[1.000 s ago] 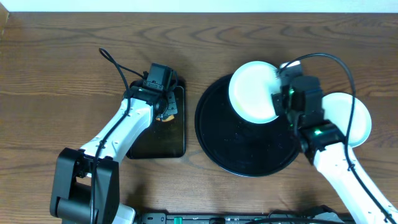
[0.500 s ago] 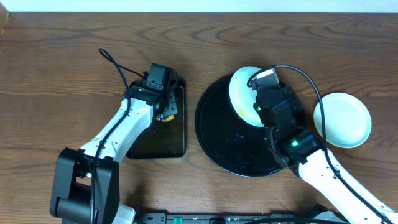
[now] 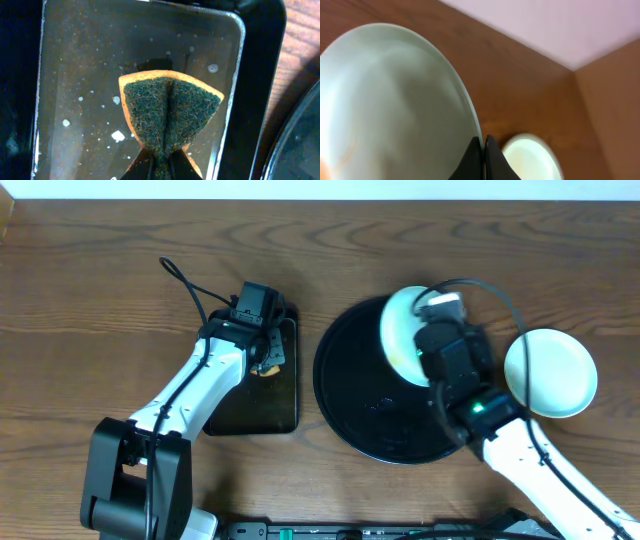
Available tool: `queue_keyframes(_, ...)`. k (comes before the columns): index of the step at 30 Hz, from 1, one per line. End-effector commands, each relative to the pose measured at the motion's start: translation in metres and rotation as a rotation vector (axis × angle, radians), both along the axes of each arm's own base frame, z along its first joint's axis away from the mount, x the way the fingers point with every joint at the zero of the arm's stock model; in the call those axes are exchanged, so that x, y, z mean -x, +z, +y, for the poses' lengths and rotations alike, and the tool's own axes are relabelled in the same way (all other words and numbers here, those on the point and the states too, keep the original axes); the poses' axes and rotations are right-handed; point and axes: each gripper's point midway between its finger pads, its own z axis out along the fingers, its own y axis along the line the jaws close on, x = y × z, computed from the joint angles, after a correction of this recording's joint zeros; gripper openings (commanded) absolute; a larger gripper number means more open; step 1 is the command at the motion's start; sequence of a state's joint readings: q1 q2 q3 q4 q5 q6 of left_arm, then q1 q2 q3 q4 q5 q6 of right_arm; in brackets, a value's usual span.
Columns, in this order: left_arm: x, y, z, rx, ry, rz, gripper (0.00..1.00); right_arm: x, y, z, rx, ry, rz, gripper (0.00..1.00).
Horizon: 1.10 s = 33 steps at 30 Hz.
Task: Clean dirty plates on tray and stack at the side
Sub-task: 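Lift the plate with right gripper and stack it on the plate pile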
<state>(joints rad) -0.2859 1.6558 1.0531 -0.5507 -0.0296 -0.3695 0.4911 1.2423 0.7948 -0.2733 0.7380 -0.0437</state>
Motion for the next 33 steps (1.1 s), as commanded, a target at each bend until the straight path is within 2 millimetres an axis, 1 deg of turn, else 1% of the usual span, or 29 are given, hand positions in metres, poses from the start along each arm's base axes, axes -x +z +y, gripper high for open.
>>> queue_keyframes(1,0.006,-0.005,0.004,-0.044,-0.074,0.022,0.07,-0.002,-0.007,-0.037,-0.234,-0.207,-0.047,0.01)
queue_keyframes(5,0.01,-0.01,0.014,-0.078,-0.064,0.035,0.07,-0.001,-0.025,-0.078,-0.418,-0.348,-0.018,0.01)
queue_keyframes(9,0.013,-0.017,0.023,-0.082,-0.042,0.056,0.08,0.003,-0.032,-0.122,-0.539,-0.47,-0.026,0.01)
queue_keyframes(11,0.015,-0.019,0.028,-0.083,-0.03,0.063,0.08,0.009,-0.035,-0.144,-0.567,-0.529,-0.03,0.01)
queue_keyframes(14,0.014,-0.019,0.035,-0.083,-0.009,0.065,0.08,0.026,-0.04,-0.179,-0.58,-0.656,-0.04,0.01)
queue_keyframes(18,0.012,-0.019,0.039,-0.081,0.001,0.06,0.08,0.043,-0.047,-0.212,-0.581,-0.766,-0.044,0.01)
queue_keyframes(20,0.011,-0.019,0.038,-0.083,-0.028,0.058,0.07,0.049,-0.053,-0.221,-0.587,-0.802,-0.033,0.01)
queue_keyframes(25,0.011,-0.019,0.038,-0.104,-0.094,0.061,0.08,0.056,-0.076,-0.232,-0.621,-0.853,0.03,0.01)
queue_keyframes(27,0.012,-0.02,0.034,-0.092,-0.118,0.063,0.07,0.059,-0.084,-0.235,-0.62,-0.872,0.053,0.04)
queue_keyframes(30,0.013,-0.02,0.029,-0.07,-0.155,0.067,0.07,0.061,-0.091,-0.241,-0.62,-0.894,0.067,0.06)
queue_keyframes(31,0.013,-0.02,0.029,-0.07,-0.155,0.067,0.07,0.061,-0.092,-0.241,-0.62,-0.897,0.069,0.08)
queue_keyframes(32,0.013,-0.02,0.029,-0.07,-0.155,0.067,0.07,0.061,-0.093,-0.242,-0.62,-0.898,0.069,0.18)
queue_keyframes(33,0.013,-0.02,0.029,-0.071,-0.155,0.067,0.07,0.061,-0.093,-0.241,-0.621,-0.897,0.069,0.36)
